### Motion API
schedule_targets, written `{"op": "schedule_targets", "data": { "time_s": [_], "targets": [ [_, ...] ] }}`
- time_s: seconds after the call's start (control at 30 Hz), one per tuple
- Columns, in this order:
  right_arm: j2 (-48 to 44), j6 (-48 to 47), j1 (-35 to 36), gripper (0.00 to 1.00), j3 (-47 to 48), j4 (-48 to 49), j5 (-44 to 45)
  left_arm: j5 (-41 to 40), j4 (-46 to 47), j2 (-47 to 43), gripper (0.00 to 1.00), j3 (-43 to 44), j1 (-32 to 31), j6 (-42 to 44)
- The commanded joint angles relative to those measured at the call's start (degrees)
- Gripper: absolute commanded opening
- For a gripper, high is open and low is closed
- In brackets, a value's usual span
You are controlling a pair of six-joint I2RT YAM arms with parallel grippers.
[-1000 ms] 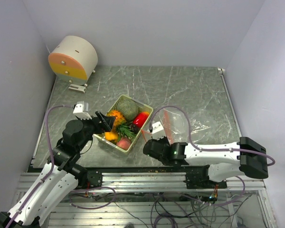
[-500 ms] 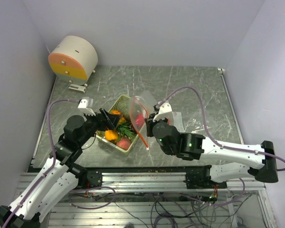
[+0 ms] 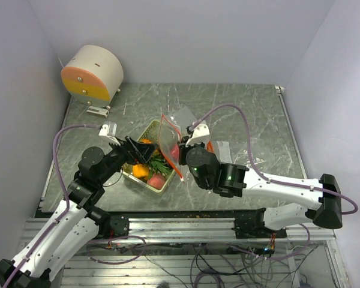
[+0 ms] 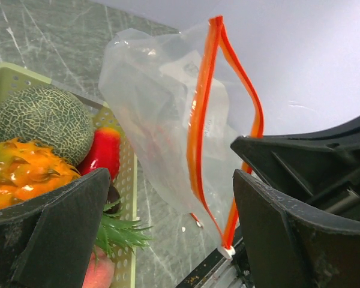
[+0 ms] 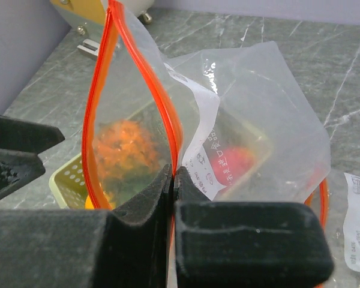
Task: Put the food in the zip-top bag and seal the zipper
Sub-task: Open the zipper of the food storage bag.
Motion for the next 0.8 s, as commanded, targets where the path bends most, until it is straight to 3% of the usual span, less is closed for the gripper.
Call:
{"op": "schedule_targets", "data": {
  "time_s": [0.0,0.5,0.53,0.77],
  "targets": [
    [1.48,-1.63,-0.99,0.00,1.38,3.70,0.85,3.81,4.80,-0.67,0.95,-1.66,-0.34,-2.66],
    [5.22,-2.88,-2.12,0.00,4.21,6.87,-1.26,2.49,8.64,4.76,0.95,-3.44,-2.55,-4.08],
    [5.27,-2.91,-2.11,0.00,4.36,6.89,-1.39,1.89,8.92,5.18,0.98,-3.57,-2.88,-4.25],
    [4.79,-2.55,-2.12,0.00,4.37,6.71,-2.95,-1.66,12.61,8.20,0.82,-4.42,-5.80,-5.39]
  ]
}}
